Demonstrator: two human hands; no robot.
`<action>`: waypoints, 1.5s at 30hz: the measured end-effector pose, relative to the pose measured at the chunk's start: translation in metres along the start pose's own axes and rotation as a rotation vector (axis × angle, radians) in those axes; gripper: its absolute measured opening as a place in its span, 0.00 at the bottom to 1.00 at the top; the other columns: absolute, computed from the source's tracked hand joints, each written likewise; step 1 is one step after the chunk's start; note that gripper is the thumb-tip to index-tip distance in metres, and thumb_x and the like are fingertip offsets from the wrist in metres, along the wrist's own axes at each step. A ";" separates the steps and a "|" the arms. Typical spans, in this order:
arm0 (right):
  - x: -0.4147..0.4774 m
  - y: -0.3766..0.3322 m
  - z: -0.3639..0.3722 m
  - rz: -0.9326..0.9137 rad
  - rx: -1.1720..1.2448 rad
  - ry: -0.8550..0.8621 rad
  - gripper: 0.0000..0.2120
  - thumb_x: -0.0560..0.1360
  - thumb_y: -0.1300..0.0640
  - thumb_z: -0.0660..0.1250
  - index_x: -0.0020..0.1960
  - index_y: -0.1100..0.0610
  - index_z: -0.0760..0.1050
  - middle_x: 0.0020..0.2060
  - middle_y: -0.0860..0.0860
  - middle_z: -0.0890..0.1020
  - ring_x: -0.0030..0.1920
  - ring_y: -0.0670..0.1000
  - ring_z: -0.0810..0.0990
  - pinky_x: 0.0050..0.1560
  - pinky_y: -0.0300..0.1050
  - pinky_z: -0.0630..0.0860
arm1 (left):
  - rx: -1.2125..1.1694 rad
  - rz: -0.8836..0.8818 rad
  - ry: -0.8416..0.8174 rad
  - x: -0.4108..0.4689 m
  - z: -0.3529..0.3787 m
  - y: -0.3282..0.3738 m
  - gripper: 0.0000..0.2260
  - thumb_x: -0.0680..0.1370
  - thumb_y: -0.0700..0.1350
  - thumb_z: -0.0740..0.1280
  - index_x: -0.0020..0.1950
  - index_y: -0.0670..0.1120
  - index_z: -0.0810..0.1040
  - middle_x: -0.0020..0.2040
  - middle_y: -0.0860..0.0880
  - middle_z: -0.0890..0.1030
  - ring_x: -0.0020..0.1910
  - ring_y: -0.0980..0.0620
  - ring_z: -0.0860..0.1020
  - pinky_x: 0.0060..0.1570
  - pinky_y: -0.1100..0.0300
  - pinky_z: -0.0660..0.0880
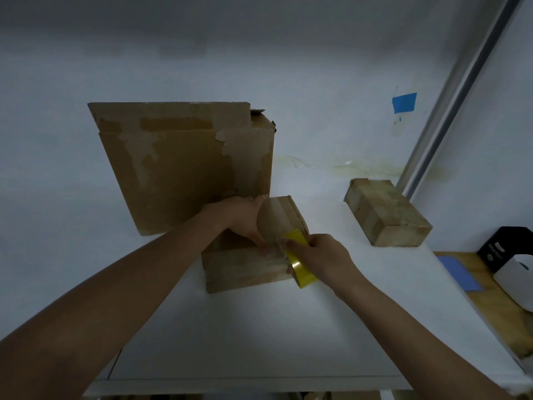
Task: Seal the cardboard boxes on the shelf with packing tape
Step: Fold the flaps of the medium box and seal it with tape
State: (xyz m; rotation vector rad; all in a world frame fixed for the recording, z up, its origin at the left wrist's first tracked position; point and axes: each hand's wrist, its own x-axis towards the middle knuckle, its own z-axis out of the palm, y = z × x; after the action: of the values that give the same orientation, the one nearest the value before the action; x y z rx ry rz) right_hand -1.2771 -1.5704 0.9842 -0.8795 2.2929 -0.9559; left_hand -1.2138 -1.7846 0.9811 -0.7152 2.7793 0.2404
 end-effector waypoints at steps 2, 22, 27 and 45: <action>-0.002 -0.001 -0.001 0.023 0.028 0.032 0.22 0.76 0.39 0.64 0.46 0.59 0.77 0.28 0.43 0.79 0.33 0.42 0.78 0.35 0.35 0.71 | 0.007 -0.001 -0.003 -0.001 -0.001 0.001 0.64 0.59 0.70 0.77 0.81 0.52 0.42 0.81 0.46 0.57 0.75 0.41 0.64 0.71 0.44 0.67; -0.024 0.021 0.014 0.106 0.177 -0.102 0.22 0.78 0.42 0.63 0.38 0.60 0.78 0.28 0.51 0.84 0.28 0.46 0.81 0.35 0.34 0.78 | 0.013 -0.007 -0.039 -0.001 -0.002 0.001 0.63 0.58 0.70 0.77 0.81 0.53 0.44 0.81 0.47 0.56 0.76 0.42 0.62 0.72 0.41 0.65; -0.017 0.033 0.026 0.120 0.230 -0.185 0.19 0.78 0.44 0.63 0.44 0.61 0.77 0.33 0.56 0.85 0.31 0.51 0.82 0.41 0.42 0.81 | -0.016 -0.006 -0.041 -0.001 0.000 -0.001 0.64 0.57 0.71 0.77 0.81 0.54 0.44 0.81 0.48 0.54 0.77 0.42 0.60 0.72 0.41 0.64; -0.005 0.035 0.014 0.125 0.042 -0.222 0.19 0.70 0.41 0.73 0.46 0.58 0.79 0.38 0.52 0.81 0.42 0.52 0.83 0.45 0.44 0.79 | 0.050 0.021 0.013 -0.002 -0.003 -0.003 0.62 0.53 0.76 0.73 0.79 0.60 0.46 0.79 0.48 0.62 0.75 0.40 0.61 0.73 0.39 0.58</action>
State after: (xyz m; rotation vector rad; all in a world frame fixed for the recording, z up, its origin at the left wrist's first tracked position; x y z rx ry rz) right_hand -1.2776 -1.5543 0.9502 -0.7737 2.1045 -0.8061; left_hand -1.2111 -1.7868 0.9846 -0.6784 2.7952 0.1703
